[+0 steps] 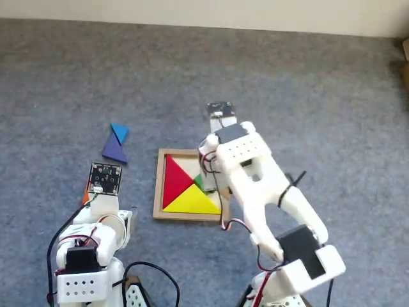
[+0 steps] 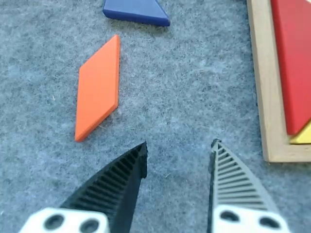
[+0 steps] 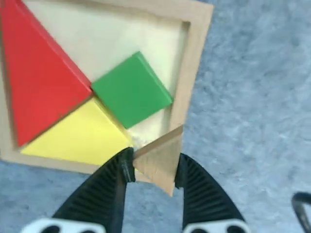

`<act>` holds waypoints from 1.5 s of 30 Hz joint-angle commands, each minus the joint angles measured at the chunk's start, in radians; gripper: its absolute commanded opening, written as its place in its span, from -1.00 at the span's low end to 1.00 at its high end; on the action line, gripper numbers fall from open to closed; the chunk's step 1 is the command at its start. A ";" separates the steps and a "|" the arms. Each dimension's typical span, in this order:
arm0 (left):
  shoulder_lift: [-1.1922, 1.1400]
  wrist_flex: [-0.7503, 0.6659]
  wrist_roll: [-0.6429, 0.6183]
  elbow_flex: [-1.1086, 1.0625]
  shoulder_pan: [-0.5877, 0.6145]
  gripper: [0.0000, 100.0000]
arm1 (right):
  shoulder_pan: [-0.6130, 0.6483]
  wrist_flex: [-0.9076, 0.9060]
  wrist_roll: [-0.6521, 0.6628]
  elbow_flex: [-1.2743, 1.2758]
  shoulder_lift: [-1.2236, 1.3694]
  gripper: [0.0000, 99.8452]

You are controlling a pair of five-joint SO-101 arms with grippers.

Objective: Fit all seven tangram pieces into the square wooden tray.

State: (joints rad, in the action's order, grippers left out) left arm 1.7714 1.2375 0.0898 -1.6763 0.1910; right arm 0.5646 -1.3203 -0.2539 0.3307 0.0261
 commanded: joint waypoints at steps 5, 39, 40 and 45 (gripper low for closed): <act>0.050 0.005 -0.009 -0.021 0.005 -0.57 | 0.038 0.030 -0.153 -0.008 0.024 -0.93; 0.050 0.005 -0.009 -0.021 0.005 -0.57 | 0.038 0.028 -0.184 -0.008 0.022 -1.00; 0.050 0.005 -0.009 -0.021 0.005 -0.57 | 0.038 0.028 -0.149 -0.008 0.022 -0.98; 0.050 0.005 -0.009 -0.021 0.005 -0.57 | 0.031 0.108 -0.092 -0.008 0.024 -0.99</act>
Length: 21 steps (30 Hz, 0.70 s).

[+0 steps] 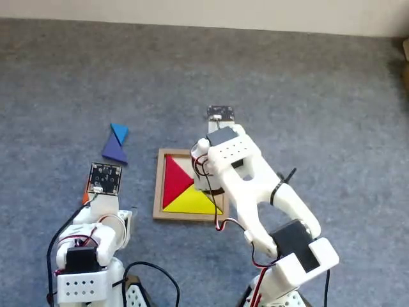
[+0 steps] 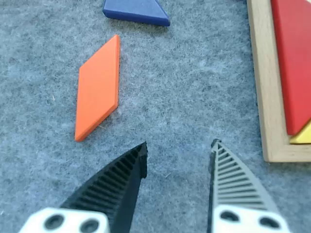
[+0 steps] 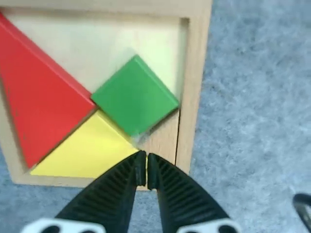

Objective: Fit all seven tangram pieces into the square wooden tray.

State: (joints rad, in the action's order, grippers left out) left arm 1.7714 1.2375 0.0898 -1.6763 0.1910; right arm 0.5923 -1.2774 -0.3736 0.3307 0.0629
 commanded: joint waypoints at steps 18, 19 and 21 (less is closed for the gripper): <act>0.050 0.005 -0.009 -0.021 0.005 -0.57 | 0.004 0.354 0.028 0.239 -0.013 -0.99; 0.050 0.005 -0.009 -0.021 0.005 -0.57 | 0.005 0.352 0.028 0.249 -0.015 -0.99; 0.050 0.005 -0.009 -0.021 0.005 -0.57 | 0.007 0.315 0.028 0.252 -0.016 -0.99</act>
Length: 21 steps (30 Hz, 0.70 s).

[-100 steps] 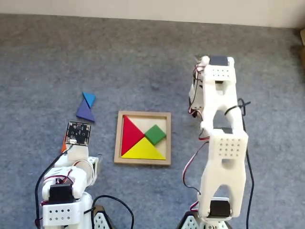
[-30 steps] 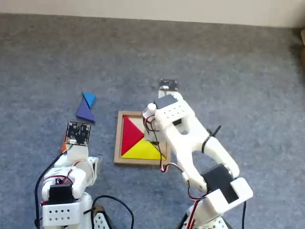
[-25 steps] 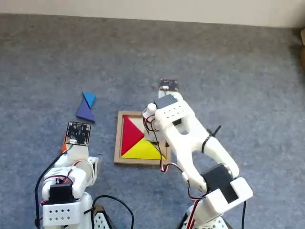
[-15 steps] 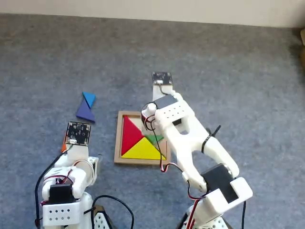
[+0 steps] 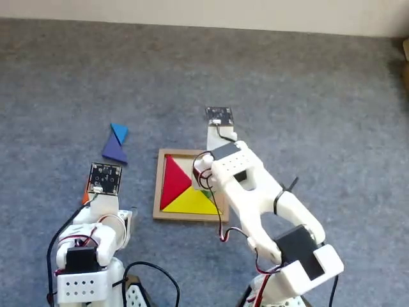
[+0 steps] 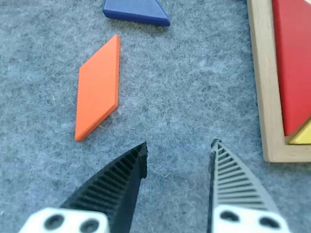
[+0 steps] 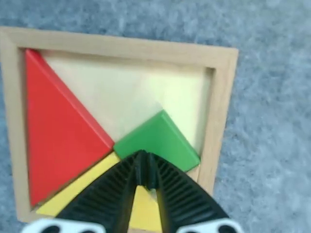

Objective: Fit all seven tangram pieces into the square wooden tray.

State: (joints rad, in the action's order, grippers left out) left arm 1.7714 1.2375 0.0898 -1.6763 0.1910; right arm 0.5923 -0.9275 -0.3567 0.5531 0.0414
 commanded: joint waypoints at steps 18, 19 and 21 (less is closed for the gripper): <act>0.050 0.005 -0.009 -0.021 0.005 -0.57 | -0.073 -0.320 0.259 0.021 -0.427 -0.99; 0.050 0.005 -0.009 -0.021 0.005 -0.57 | -0.079 -0.320 0.259 0.022 -0.440 -0.99; 0.050 0.005 -0.009 -0.021 0.005 -0.57 | -0.088 -0.320 0.259 0.022 -0.467 -0.99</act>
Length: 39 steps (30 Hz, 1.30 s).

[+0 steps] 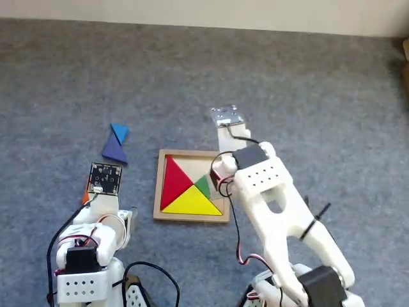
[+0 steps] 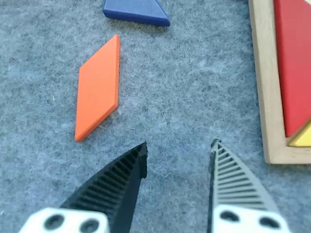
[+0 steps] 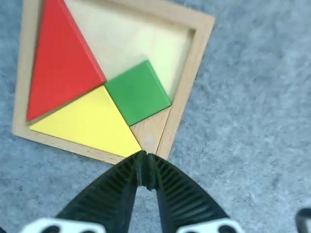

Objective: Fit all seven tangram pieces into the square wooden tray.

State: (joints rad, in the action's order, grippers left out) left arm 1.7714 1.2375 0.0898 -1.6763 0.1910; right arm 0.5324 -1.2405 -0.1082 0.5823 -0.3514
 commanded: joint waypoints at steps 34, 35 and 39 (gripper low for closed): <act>0.050 0.005 -0.009 -0.021 0.005 -0.57 | 0.150 0.337 0.014 -0.298 0.166 -0.98; 0.050 0.005 -0.009 -0.021 0.005 -0.57 | 0.162 0.337 0.012 -0.335 0.211 -0.98; 0.050 0.005 -0.009 -0.021 0.005 -0.57 | 0.185 0.266 0.011 -0.453 0.323 -0.98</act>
State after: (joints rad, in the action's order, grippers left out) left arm 1.7714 1.2375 0.0898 -1.6763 0.1910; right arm 0.6966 -0.9229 -0.1082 0.2570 -0.0568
